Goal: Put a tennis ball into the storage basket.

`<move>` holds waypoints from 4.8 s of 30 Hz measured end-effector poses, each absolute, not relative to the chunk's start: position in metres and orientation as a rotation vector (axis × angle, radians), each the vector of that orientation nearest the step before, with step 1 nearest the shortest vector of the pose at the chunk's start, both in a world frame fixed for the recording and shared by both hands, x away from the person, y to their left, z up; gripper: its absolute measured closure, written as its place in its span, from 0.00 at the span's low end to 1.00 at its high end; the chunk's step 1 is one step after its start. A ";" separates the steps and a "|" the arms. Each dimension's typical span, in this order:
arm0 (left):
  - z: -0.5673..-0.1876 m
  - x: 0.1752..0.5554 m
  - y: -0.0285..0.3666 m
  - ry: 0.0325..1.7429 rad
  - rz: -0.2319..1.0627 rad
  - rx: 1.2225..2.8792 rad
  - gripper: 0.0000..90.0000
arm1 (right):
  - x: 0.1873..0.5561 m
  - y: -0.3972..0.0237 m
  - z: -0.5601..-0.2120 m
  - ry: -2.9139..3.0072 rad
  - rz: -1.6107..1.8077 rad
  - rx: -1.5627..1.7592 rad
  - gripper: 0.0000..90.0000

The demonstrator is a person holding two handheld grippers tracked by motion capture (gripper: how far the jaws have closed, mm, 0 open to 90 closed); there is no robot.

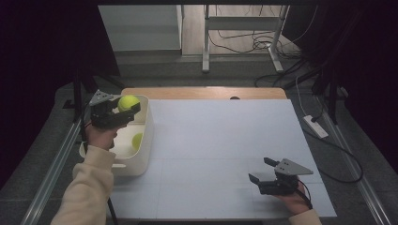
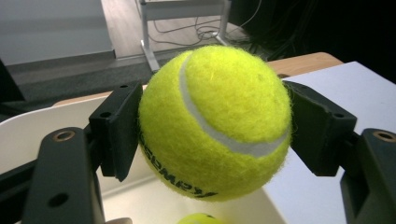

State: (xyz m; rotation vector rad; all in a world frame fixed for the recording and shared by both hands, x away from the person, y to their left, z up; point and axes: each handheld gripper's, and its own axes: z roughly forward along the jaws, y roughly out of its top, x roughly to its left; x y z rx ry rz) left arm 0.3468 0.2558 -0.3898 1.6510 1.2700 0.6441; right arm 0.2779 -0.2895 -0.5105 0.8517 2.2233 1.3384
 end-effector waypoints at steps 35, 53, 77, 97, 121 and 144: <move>-0.407 0.363 0.284 1.471 0.639 1.684 0.29 | 0.278 -0.289 -0.511 2.227 1.334 0.855 0.14; -0.417 0.376 0.286 1.539 0.581 1.763 0.29 | 0.278 -0.289 -0.511 2.230 1.330 0.855 0.14; -0.415 0.372 0.289 1.568 0.604 1.710 0.12 | 0.278 -0.289 -0.511 2.230 1.329 0.852 0.14; -0.401 0.353 0.270 1.357 0.542 1.718 0.10 | 0.278 -0.289 -0.511 2.231 1.328 0.849 0.14; -0.392 0.314 0.232 1.079 0.447 1.714 0.11 | 0.277 -0.294 -0.510 2.218 1.353 0.859 0.14; -0.403 0.277 0.209 0.919 0.361 1.724 0.14 | 0.274 -0.293 -0.509 2.218 1.335 0.857 0.15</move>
